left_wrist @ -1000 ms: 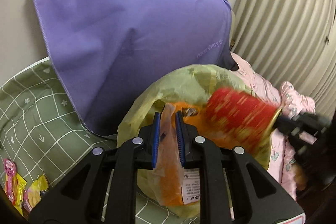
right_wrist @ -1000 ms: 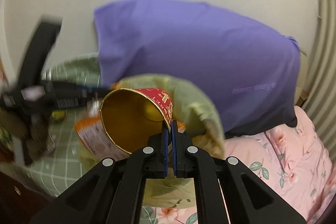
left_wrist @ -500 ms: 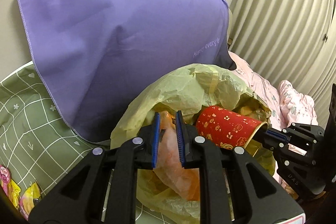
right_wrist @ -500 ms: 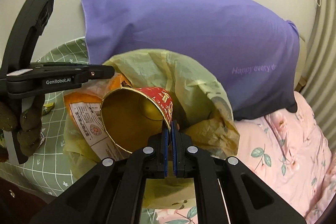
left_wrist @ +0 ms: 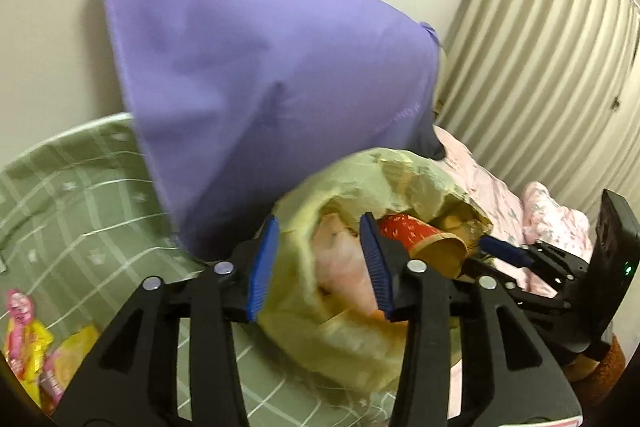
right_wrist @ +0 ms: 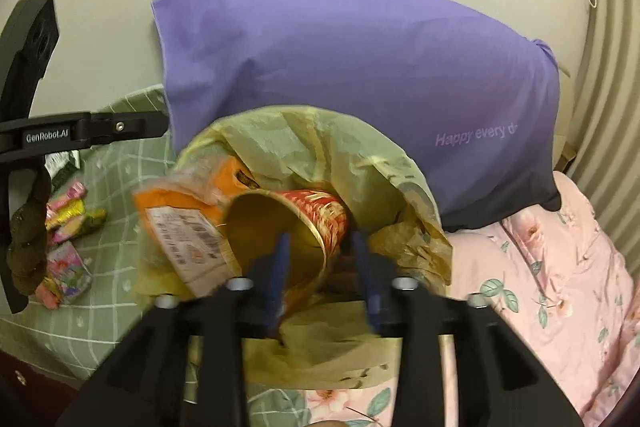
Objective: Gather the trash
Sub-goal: 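Carry the chip bag and red cup into the yellow trash bag and release both, then move both tools back over the table toward the remaining wrappers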
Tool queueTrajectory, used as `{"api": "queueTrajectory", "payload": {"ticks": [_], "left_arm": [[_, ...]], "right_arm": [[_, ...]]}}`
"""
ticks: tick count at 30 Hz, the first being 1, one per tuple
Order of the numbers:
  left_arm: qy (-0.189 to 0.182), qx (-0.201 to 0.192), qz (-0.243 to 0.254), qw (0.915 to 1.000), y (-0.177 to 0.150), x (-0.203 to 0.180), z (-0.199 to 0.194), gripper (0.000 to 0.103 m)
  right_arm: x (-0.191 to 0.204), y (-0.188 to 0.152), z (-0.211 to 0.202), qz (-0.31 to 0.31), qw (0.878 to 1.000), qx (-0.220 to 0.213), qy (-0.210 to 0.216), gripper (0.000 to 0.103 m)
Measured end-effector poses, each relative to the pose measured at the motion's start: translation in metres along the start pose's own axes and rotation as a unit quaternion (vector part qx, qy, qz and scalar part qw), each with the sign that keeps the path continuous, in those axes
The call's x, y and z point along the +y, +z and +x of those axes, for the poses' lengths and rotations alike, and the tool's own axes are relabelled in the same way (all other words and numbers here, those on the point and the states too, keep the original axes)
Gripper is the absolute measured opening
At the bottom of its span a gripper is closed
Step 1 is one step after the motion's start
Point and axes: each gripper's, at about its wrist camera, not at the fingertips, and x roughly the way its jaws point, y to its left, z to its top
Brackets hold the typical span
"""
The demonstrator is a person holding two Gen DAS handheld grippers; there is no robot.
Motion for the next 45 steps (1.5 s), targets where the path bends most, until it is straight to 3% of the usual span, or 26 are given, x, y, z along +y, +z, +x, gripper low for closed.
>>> {"api": "queueTrajectory", "payload": {"ticks": [5,11,22,28,30,37,45], "left_arm": [[0.053,-0.023,-0.009,0.9983,-0.014,0.024,-0.037,0.049],[0.122,-0.036,-0.02,0.9917,-0.037,0.059,-0.082,0.052],[0.189,-0.065,-0.084,0.9762,-0.088,0.14,-0.161,0.058],[0.247,-0.074,-0.153,0.9539,-0.129,0.203,-0.198,0.058],[0.261,-0.076,-0.171,0.947,-0.139,0.22,-0.206,0.058],[0.291,-0.101,-0.244,0.9196,-0.167,0.299,-0.236,0.058],[0.306,-0.086,-0.319,0.8928,-0.17,0.379,-0.216,0.058]], "right_arm": [[0.016,0.007,-0.015,-0.003,1.0,-0.02,0.005,0.036],[0.052,0.019,-0.027,-0.011,0.997,-0.055,0.043,0.036],[0.148,0.028,-0.005,-0.044,0.988,-0.059,0.137,0.036],[0.187,0.022,0.01,-0.062,0.982,-0.043,0.175,0.038],[0.196,0.019,0.013,-0.062,0.982,-0.047,0.174,0.044],[0.214,0.01,0.026,-0.071,0.978,-0.02,0.196,0.05],[0.234,-0.001,0.033,-0.109,0.98,-0.001,0.165,0.05]]}}
